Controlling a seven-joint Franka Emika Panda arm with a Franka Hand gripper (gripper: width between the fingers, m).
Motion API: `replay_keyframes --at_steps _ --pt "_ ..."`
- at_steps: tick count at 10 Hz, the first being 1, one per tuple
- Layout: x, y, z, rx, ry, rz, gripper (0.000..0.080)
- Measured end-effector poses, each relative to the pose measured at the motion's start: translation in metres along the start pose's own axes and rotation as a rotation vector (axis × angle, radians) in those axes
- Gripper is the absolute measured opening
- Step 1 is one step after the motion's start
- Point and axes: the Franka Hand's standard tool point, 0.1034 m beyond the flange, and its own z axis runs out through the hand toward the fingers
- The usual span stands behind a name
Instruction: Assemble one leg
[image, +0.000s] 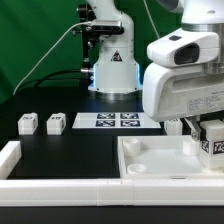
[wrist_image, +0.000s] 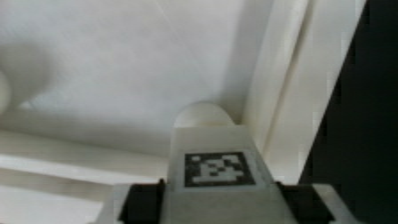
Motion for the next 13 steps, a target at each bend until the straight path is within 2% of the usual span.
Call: replay_keyframes --at_steps 2,6,10,13 --pt "0.000 -0.002 0.000 0.004 0.000 0.217 0.0294" --pt "0.000 -0.004 0.002 0.034 -0.006 0.780 0.0294" --pt "-0.001 -0.009 0.003 0.023 -0.010 1.275 0.0294" --pt "-0.001 -0.015 0.004 0.018 -0.010 1.316 0.0325"
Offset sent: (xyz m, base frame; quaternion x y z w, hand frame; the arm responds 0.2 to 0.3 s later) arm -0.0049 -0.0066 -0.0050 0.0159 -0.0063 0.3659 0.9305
